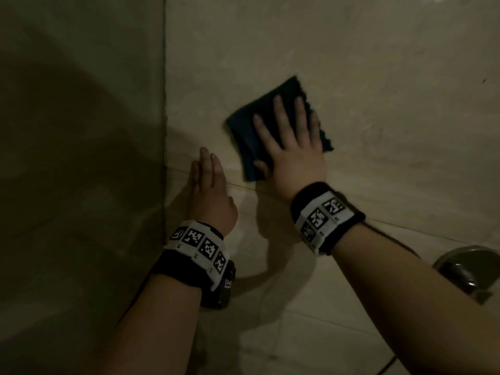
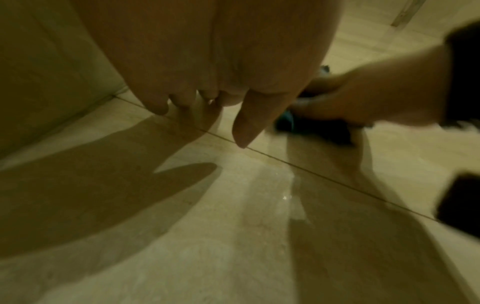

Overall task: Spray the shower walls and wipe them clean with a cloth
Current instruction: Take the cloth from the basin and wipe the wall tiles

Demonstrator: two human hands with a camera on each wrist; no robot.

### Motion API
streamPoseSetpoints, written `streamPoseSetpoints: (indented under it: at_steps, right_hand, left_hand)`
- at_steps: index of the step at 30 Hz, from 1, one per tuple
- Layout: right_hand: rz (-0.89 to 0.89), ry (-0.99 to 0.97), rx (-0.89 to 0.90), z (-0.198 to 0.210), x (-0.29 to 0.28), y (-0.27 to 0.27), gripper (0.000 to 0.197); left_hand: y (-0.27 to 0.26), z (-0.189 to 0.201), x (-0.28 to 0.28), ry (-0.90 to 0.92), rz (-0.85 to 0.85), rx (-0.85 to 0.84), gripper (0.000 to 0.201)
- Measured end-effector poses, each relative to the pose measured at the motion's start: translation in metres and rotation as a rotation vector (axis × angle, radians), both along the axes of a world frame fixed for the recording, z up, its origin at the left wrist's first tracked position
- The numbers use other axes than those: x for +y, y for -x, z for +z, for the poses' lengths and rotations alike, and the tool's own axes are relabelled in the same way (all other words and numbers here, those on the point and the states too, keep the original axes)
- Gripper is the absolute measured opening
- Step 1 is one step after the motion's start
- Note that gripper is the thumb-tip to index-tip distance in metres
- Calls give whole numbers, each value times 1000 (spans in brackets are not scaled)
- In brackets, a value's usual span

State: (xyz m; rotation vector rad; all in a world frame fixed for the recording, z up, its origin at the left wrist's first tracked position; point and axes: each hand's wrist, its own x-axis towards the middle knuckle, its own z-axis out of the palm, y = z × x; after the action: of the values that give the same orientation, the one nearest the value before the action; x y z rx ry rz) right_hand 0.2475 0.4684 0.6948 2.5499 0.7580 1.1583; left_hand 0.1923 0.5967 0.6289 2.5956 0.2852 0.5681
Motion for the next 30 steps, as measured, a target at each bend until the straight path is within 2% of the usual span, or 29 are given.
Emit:
streamPoseSetpoints:
  at_steps: [3,5,9,11,15,20,25,30]
  right_hand:
    - [15,62,38,-28,3,1,81]
    - [20,92,54,-30,2,-2,80]
    - [55,97,0,-6,3,0,80]
    - [22,96,28,11,8,-1,78]
    - [17,-9,-41,36,12,-4,76]
    - [15,-66,-17,22,17,-2,74]
    - [40,37,48,-12,0,-2,77]
    - [46,79,11,27,-12,-3,76]
  left_hand:
    - [-1,-4,5,-32,-10,2,75]
    - [-1,-4,8,-26,-26,6,73]
    - [2,-2,11,-33,-35,27,74]
    - [3,0,9,-19,-27,22,74]
    - [5,5,2,29,-8,6,76]
    - [2,11,1,45,25,-106,79]
    - [-6,27,0,31,21,-187,81]
    - [-11,52,-2,16,20,-290,77]
